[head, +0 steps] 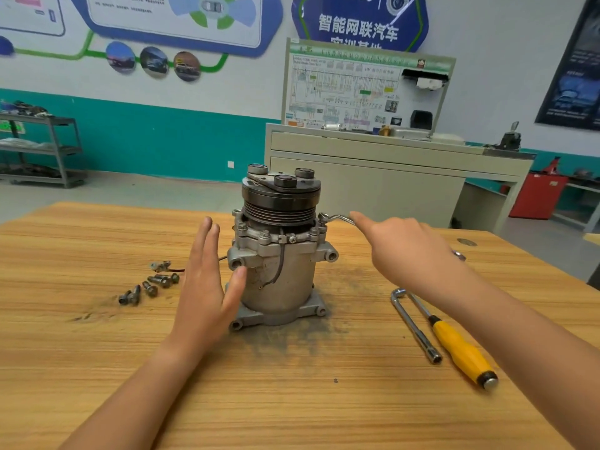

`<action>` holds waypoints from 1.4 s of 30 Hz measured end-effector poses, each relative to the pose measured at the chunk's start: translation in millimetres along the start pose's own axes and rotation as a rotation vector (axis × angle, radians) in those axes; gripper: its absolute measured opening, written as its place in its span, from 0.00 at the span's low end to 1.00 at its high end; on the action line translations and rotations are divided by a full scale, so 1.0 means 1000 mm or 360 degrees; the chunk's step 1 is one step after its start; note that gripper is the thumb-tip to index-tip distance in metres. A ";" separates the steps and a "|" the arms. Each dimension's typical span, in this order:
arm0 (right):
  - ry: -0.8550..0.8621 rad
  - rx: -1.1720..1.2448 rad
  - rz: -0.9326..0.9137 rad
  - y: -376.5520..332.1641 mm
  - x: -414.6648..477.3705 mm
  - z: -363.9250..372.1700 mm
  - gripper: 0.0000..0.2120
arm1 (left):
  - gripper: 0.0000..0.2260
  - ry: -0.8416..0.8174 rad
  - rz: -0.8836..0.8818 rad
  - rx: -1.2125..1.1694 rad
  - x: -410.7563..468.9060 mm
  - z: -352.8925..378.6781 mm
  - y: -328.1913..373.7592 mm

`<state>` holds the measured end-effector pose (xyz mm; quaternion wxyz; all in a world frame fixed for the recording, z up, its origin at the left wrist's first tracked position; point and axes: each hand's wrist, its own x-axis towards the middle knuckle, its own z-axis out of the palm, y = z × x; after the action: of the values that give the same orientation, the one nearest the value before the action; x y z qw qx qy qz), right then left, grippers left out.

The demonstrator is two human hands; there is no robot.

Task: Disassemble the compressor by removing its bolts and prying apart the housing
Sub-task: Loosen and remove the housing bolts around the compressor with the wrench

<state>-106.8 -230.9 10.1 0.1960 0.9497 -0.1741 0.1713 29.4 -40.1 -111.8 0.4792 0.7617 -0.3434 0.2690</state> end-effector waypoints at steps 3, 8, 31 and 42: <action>-0.0076 -0.0326 -0.0169 -0.008 0.002 -0.018 0.22 | 0.32 -0.0068 -0.0041 0.0051 -0.002 0.002 0.000; -0.0191 -0.0739 -0.0388 -0.015 0.007 -0.036 0.18 | 0.30 -0.0166 -0.0053 0.0157 -0.007 0.006 0.002; 0.0248 0.0156 -0.0027 0.009 0.086 0.057 0.15 | 0.25 -0.0249 -0.0101 -0.0125 -0.002 -0.004 -0.008; 0.0141 0.0826 0.0156 0.041 0.034 0.022 0.16 | 0.22 -0.0080 -0.0086 -0.0289 -0.006 -0.001 -0.002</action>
<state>-87.8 -285.1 17.3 -0.0551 0.9502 -0.1615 0.2608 27.3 -36.4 -117.0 0.5444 0.7306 -0.3576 0.2046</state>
